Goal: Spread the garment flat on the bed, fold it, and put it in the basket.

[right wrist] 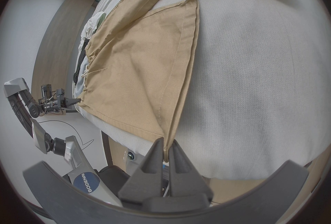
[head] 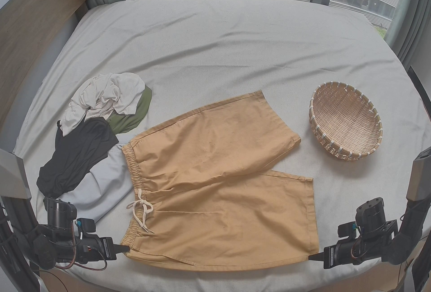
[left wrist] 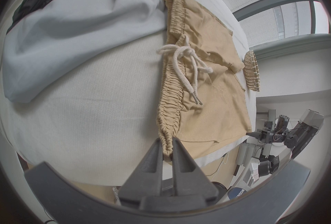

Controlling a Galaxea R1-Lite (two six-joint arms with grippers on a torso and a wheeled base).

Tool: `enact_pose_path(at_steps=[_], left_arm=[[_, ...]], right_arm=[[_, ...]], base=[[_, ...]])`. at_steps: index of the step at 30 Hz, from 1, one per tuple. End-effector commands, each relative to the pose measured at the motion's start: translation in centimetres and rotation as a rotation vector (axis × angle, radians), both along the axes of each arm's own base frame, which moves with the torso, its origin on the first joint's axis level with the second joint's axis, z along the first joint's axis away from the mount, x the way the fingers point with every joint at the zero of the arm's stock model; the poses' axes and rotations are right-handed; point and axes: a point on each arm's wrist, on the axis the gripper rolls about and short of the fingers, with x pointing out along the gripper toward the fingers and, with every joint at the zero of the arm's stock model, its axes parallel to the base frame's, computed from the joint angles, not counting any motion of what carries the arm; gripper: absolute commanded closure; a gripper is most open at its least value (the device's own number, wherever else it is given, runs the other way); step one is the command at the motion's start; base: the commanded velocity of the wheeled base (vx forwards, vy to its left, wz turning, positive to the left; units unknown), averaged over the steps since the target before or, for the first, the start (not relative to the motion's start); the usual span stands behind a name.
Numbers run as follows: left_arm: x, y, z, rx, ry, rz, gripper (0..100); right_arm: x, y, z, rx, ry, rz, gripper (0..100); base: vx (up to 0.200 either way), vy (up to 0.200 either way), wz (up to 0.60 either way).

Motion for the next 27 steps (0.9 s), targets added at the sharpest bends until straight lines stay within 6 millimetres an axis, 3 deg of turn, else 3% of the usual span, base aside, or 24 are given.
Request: enact_pose_path(at_steps=[1,7,12,13,20,27], left_arm=[[-0.4,0.0,0.3,0.000,-0.012,0.000,100],[1.3,-0.1,1.9,-0.058,-0.206,0.045,100],[2.1,-0.3,3.1,-0.118,-0.309,0.090,100],[2.5,-0.3,3.5,-0.138,-0.358,0.105,100],[2.7,-0.3,3.6,-0.139,-0.378,0.110,100],[3.1,-0.3,4.2,-0.149,-0.411,0.112,100]], right_arm=[[-0.4,-0.1,0.4,0.006,-0.009,0.000,100],[1.9,0.2,2.7,0.141,-0.290,-0.029,100],[3.3,0.6,4.1,0.211,-0.424,-0.055,100],[4.4,0.5,4.6,0.225,-0.474,-0.072,100],[7.5,0.8,6.7,0.280,-0.620,-0.103,100],[9.2,1.2,9.1,0.343,-0.714,-0.116,100]], base=[[0.000,0.000,0.00],[0.000,0.000,0.00],[0.000,0.000,0.00],[0.000,0.000,0.00],[0.000,0.000,0.00],[0.000,0.000,0.00]])
